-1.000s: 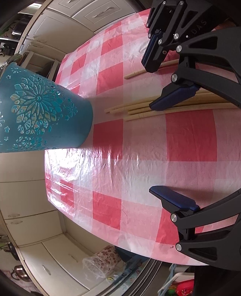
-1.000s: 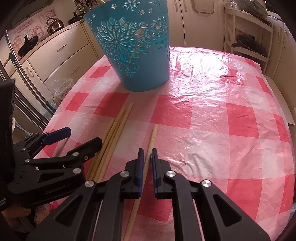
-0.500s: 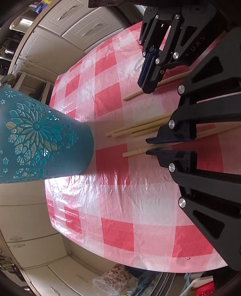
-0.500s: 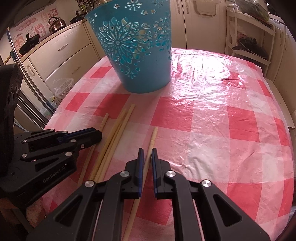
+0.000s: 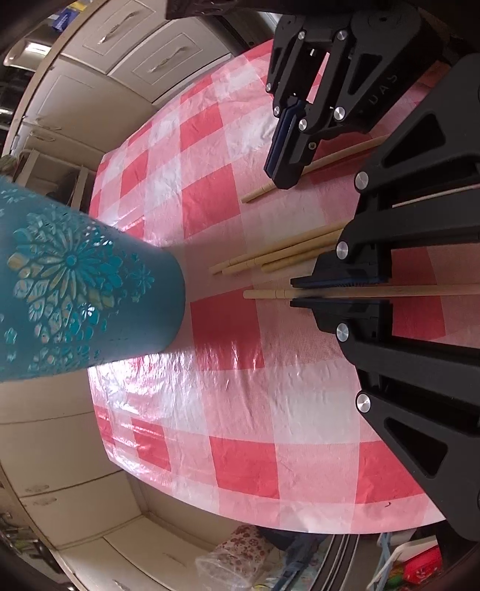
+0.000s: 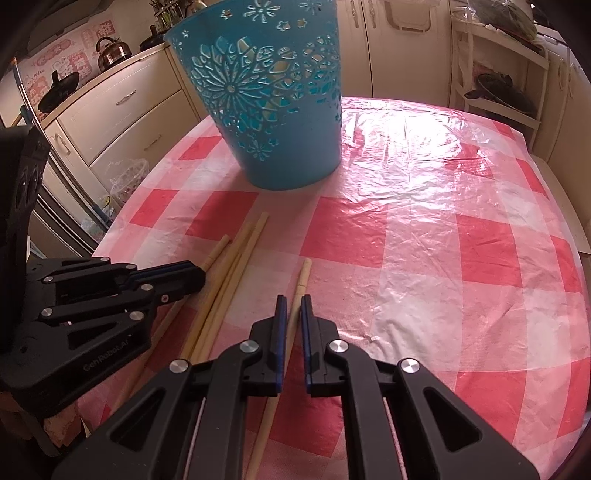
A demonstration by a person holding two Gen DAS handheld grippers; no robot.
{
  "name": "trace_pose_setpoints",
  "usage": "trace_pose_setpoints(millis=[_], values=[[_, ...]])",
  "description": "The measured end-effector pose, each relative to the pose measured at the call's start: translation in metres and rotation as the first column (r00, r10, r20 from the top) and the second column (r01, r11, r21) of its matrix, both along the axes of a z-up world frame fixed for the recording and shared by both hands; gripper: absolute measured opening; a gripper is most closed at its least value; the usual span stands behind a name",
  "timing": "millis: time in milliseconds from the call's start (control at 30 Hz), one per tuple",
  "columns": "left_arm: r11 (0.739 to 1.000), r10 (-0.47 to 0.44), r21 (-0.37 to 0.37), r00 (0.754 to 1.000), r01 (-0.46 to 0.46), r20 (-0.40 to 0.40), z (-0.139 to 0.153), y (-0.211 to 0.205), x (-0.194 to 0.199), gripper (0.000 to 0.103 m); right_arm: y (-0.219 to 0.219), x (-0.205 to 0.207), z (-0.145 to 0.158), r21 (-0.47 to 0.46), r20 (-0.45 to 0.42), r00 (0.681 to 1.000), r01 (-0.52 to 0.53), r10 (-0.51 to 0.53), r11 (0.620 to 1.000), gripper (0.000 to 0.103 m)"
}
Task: Organize utensils
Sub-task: 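Close the left tool on one wooden chopstick, then lift the chopstick with the left tool over the teal bin and release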
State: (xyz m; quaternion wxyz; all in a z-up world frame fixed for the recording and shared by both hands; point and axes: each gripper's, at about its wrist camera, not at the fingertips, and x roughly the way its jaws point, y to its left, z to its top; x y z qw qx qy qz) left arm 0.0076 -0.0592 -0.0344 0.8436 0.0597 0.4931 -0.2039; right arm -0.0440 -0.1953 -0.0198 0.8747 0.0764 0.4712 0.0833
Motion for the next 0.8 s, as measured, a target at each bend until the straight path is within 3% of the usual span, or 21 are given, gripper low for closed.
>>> trace_pose_setpoints(millis=[167, 300, 400, 500, 667, 800], values=[[0.991, 0.059, -0.127, 0.995, -0.048, 0.079, 0.05, 0.035, -0.009, 0.005, -0.002, -0.001, -0.001, 0.006, 0.005, 1.0, 0.006, -0.006, 1.0, 0.007], [0.965, 0.073, -0.262, 0.978, -0.019, 0.197, 0.101, 0.058, -0.023, 0.005, -0.006, -0.001, -0.001, 0.028, 0.005, 1.0, 0.015, -0.016, 0.999, 0.007], [0.931, 0.097, -0.363, 0.945, 0.024, 0.311, 0.146, 0.068, -0.025, 0.005, -0.006, -0.002, -0.001, 0.024, 0.009, 1.0, 0.017, -0.017, 1.0, 0.007], [0.908, 0.119, -0.414, 0.908, 0.064, 0.401, 0.183, 0.064, -0.017, 0.005, -0.006, -0.003, -0.001, 0.029, 0.012, 1.0, 0.019, -0.019, 0.999, 0.007], [0.891, 0.133, -0.44, 0.863, 0.111, 0.487, 0.229, 0.045, 0.006, 0.005, -0.009, -0.004, -0.001, 0.047, 0.012, 1.0, 0.023, -0.024, 0.999, 0.007], [0.891, 0.158, -0.435, 0.811, 0.129, 0.563, 0.26, 0.033, 0.021, 0.005, -0.011, -0.004, -0.002, 0.058, 0.013, 1.0, 0.024, -0.025, 0.998, 0.007]])
